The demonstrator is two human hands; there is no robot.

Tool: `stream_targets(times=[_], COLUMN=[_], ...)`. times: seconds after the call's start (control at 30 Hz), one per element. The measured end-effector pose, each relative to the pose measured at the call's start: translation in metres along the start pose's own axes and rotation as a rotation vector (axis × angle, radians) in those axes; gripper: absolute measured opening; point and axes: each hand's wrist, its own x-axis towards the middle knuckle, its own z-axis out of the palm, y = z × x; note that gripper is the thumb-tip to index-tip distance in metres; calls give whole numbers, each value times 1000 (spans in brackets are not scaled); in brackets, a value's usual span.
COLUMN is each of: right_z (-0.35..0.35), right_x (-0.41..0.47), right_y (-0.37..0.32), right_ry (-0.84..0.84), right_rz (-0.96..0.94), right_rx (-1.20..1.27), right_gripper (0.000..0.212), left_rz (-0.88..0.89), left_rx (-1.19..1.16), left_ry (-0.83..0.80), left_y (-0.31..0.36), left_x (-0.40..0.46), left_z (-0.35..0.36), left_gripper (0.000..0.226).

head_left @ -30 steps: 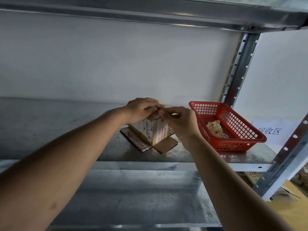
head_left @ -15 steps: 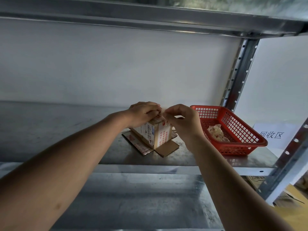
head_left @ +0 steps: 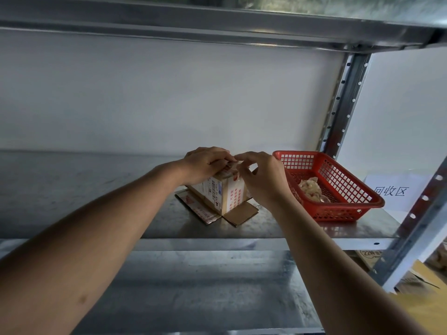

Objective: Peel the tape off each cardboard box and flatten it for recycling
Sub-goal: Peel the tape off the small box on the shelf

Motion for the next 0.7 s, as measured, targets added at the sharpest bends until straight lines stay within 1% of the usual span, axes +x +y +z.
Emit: stream_targets(times=[0.07,0.2,0.37,0.47,0.57,0.6,0.63,0.7], right_z=[0,0,3,2,-2,-2,-2,-2], right_x=[3,9,5,2,1,1,0,-2], right_y=[-3,-8,-17,-17,-16,-15,-15,-15], right_ry=[-24,-39,-68,-78,-34,-28,-28,-28], right_rz=[33,90,103,128,139,136,130,119], right_rx=[19,40,156,203,154,116,67,-26], right_gripper=[23,18,14,13,7,7,8,14], left_rz=[5,19,22,27,26,20,16,16], left_rx=[6,-11,19,19,-13,-21,-22,-11], left_ry=[2,-2,-25,-32,-16,-8,-4,-7], left_y=[0,-1,-2,-2,-2,-3,-4,-5], left_x=[0,0,1,-1,0,0,1,0], left_z=[1,1,-1,0,2,2,2,2], left_gripper=[34,32,46,47,45,48,50,46])
